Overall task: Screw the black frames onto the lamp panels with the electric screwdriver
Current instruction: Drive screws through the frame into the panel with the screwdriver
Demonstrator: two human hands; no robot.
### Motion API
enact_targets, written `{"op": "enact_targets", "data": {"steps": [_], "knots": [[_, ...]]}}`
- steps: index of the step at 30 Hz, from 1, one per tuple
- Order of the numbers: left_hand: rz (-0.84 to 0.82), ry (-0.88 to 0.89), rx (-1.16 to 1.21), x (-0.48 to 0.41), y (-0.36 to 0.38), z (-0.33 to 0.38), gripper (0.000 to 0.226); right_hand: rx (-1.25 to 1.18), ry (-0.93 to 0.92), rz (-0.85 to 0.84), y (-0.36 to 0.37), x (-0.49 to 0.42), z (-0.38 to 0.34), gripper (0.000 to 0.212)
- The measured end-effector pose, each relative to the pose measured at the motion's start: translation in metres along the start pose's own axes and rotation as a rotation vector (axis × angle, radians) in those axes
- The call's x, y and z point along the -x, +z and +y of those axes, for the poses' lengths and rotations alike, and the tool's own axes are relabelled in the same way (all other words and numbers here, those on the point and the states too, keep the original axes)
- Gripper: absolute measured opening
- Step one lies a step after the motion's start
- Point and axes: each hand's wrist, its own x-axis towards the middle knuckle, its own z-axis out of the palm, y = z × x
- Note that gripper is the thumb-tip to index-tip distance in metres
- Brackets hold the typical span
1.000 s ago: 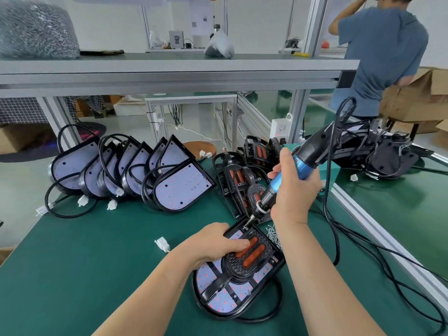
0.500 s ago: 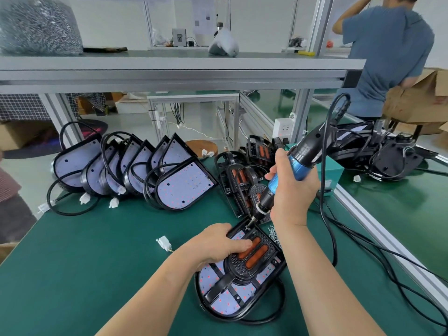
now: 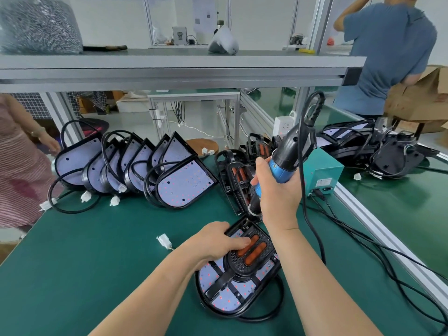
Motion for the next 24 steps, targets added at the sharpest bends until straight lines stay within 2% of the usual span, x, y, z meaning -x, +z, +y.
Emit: {"op": "enact_targets", "data": {"steps": [6, 9, 12, 16, 18, 22, 24], "knots": [[-0.016, 0.04, -0.177, 0.0, -0.006, 0.008, 0.04, 0.006, -0.027, -0.09, -0.001, 0.005, -0.002, 0.018], [-0.052, 0.039, -0.13, 0.001, -0.008, 0.01, 0.041, 0.002, -0.022, -0.153, -0.002, 0.006, -0.005, 0.023], [-0.048, 0.04, -0.154, 0.003, -0.009, 0.012, 0.046, -0.095, -0.008, -0.159, -0.003, -0.002, -0.021, 0.011], [-0.128, 0.03, -0.214, 0.001, -0.017, 0.01, 0.037, -0.265, 0.001, 0.044, -0.025, -0.028, -0.049, 0.016], [-0.175, 0.014, -0.25, 0.002, -0.022, 0.012, 0.048, -0.306, 0.061, 0.197, -0.05, -0.041, -0.051, 0.021], [-0.236, -0.007, -0.418, 0.002, -0.027, 0.021, 0.068, -0.46, 0.31, 0.461, -0.113, -0.05, -0.032, 0.02], [-0.151, 0.011, -0.601, 0.002, -0.021, 0.031, 0.072, -0.5, 0.389, 0.564, -0.141, -0.045, -0.017, 0.02]]}}
